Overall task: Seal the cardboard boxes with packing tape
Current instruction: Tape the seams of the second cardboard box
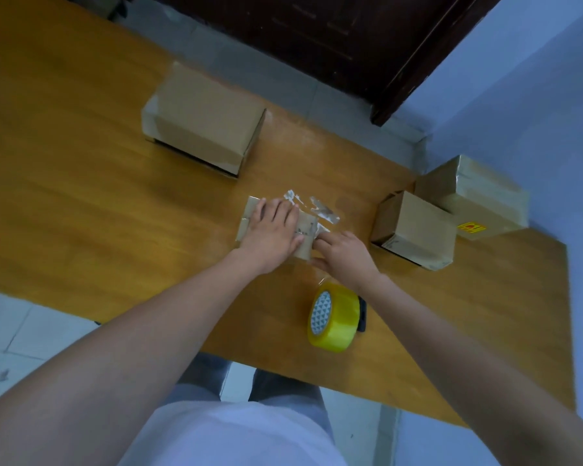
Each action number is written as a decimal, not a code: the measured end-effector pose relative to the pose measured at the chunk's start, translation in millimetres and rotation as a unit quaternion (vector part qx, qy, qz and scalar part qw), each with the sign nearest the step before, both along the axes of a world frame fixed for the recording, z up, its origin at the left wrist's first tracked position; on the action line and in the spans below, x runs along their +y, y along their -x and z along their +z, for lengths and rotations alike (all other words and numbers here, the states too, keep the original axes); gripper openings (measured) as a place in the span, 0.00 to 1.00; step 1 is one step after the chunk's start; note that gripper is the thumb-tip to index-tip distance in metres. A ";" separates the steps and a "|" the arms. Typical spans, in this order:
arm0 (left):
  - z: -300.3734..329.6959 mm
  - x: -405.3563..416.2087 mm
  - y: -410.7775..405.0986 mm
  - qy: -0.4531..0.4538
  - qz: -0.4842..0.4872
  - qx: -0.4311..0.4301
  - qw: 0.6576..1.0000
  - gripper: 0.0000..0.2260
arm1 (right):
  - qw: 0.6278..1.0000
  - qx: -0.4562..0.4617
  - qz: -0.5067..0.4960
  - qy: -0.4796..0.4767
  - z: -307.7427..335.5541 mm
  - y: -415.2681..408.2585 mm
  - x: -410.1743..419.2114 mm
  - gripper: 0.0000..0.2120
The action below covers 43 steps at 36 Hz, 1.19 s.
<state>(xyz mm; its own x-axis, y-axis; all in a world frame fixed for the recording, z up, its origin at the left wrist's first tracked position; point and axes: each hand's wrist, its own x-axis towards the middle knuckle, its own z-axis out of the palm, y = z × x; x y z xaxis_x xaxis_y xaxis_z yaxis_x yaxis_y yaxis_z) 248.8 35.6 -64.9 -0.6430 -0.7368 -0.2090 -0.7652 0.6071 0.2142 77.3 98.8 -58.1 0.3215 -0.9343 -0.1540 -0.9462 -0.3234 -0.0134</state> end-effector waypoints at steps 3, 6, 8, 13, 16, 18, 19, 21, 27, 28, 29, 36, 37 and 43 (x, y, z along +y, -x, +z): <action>1.8 0.2 -0.3 -0.003 -0.002 -0.002 1.000 0.27 | 0.999 -0.027 -0.030 0.033 0.4 -8.5 8.6 0.11; 3.4 0.3 -1.1 -0.006 -0.004 -0.004 1.000 0.27 | 0.996 -0.061 -0.049 0.038 0.0 -19.3 18.7 0.08; 3.3 0.2 -1.5 -0.006 -0.002 -0.002 1.000 0.27 | 0.993 -0.069 -0.092 0.010 3.3 -23.8 22.1 0.06; 3.3 0.0 -0.9 -0.013 -0.001 0.004 1.000 0.27 | 0.954 -0.084 -0.261 -0.120 21.8 -47.5 17.8 0.09; 3.2 0.4 -1.2 -0.014 0.000 0.006 1.000 0.27 | 0.888 -0.143 -0.398 -0.181 28.5 -64.2 16.3 0.09; 3.0 1.8 -1.4 -0.012 0.002 0.008 1.000 0.27 | 0.829 -0.216 -0.469 -0.214 33.6 -73.0 13.7 0.07; 3.4 2.7 -1.5 -0.010 0.003 0.007 1.000 0.27 | 0.784 -0.272 -0.508 -0.231 37.0 -77.8 11.5 0.06; 4.2 3.2 -1.3 -0.011 0.006 0.009 1.000 0.27 | 0.650 -0.404 -0.585 -0.269 45.6 -86.0 5.9 0.09; 13.3 -7.8 -3.0 -0.106 0.038 0.051 0.992 0.27 | 0.273 -0.662 -0.632 -0.295 64.6 -76.1 -17.8 0.08; 16.0 -12.5 -4.8 -0.137 0.042 0.072 0.987 0.28 | 0.264 -0.660 -0.635 -0.302 66.6 -70.4 -16.7 0.06; 19.3 -17.3 -8.0 -0.174 0.048 0.109 0.978 0.27 | 0.294 -0.635 -0.637 -0.324 68.8 -65.4 -13.5 0.09; 38.7 -28.5 -43.9 -0.165 0.270 0.385 0.867 0.17 | 0.747 -0.272 -0.559 -0.237 62.7 -34.4 -7.0 0.10; 38.9 -27.8 -47.7 -0.158 0.313 0.380 0.856 0.16 | 0.761 -0.280 -0.540 -0.225 60.9 -34.4 -10.5 0.12; 30.8 -11.6 -46.9 -0.336 0.440 0.281 0.784 0.21 | 0.723 -0.392 -0.509 -0.254 56.7 -54.6 -19.8 0.17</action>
